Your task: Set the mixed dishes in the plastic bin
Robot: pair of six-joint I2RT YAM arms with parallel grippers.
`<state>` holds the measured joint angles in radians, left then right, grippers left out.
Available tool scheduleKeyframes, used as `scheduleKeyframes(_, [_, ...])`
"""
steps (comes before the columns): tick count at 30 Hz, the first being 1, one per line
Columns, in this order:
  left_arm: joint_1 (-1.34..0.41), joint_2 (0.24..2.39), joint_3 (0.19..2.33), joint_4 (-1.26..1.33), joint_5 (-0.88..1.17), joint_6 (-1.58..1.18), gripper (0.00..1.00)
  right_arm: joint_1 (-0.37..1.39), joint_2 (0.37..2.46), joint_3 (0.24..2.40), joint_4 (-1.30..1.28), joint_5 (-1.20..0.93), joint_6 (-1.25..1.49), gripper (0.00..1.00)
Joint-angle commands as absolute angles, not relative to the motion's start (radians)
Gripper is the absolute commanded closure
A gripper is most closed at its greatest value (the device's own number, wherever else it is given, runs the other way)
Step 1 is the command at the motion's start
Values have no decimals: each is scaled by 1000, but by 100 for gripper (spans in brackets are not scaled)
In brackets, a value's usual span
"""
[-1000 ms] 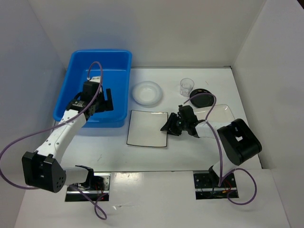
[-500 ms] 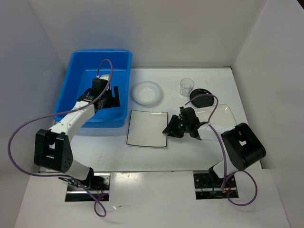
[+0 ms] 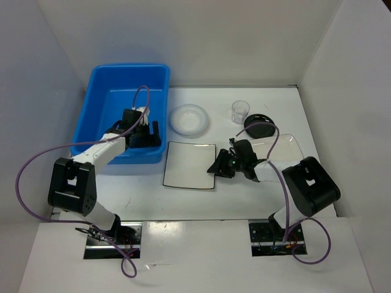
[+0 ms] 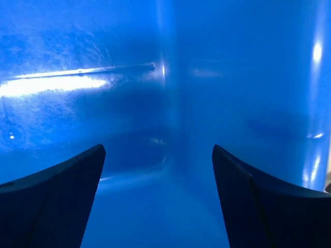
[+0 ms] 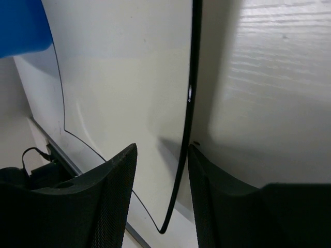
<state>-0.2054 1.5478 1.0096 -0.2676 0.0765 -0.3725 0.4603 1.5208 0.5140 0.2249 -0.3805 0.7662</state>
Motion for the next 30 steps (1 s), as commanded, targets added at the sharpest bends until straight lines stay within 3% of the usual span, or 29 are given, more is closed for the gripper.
scheduleKeyframes(1, [-209, 1546, 996, -225, 137, -377, 9, 457, 1607, 511, 247, -390, 723, 50])
scheduleKeyframes(15, [-209, 1555, 966, -225, 163, -359, 6, 457, 1617, 569, 365, -471, 647, 46])
scheduleKeyframes(30, [-209, 1555, 966, -235, 130, -359, 6, 457, 1882, 627, 565, -568, 729, 46])
